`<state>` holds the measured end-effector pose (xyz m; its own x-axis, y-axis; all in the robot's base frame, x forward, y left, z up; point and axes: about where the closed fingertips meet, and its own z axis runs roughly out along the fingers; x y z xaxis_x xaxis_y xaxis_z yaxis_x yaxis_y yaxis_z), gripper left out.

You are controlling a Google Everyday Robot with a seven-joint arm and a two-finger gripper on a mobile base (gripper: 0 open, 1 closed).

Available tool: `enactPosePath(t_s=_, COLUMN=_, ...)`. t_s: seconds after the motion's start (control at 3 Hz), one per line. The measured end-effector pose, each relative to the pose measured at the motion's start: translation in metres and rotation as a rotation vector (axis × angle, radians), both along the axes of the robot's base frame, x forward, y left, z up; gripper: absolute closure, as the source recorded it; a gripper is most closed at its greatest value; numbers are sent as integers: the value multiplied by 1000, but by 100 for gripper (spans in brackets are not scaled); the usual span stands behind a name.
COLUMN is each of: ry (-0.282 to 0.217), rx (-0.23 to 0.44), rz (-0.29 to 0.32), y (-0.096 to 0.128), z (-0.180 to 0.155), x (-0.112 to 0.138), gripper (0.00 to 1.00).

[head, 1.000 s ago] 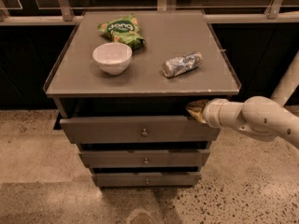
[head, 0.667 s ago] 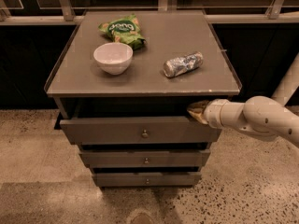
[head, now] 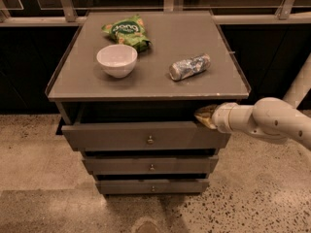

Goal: Open top drawer

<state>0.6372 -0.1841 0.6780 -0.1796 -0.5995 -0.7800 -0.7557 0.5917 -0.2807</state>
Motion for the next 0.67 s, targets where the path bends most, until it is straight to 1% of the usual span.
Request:
enactPosePath(t_s=0.33, ry=19, rx=1, rz=4, y=-1, z=-1, x=-2, gripper=100)
enactPosePath(t_s=0.67, ry=55, rx=6, rz=12, y=-1, z=-3, x=-8, gripper=100)
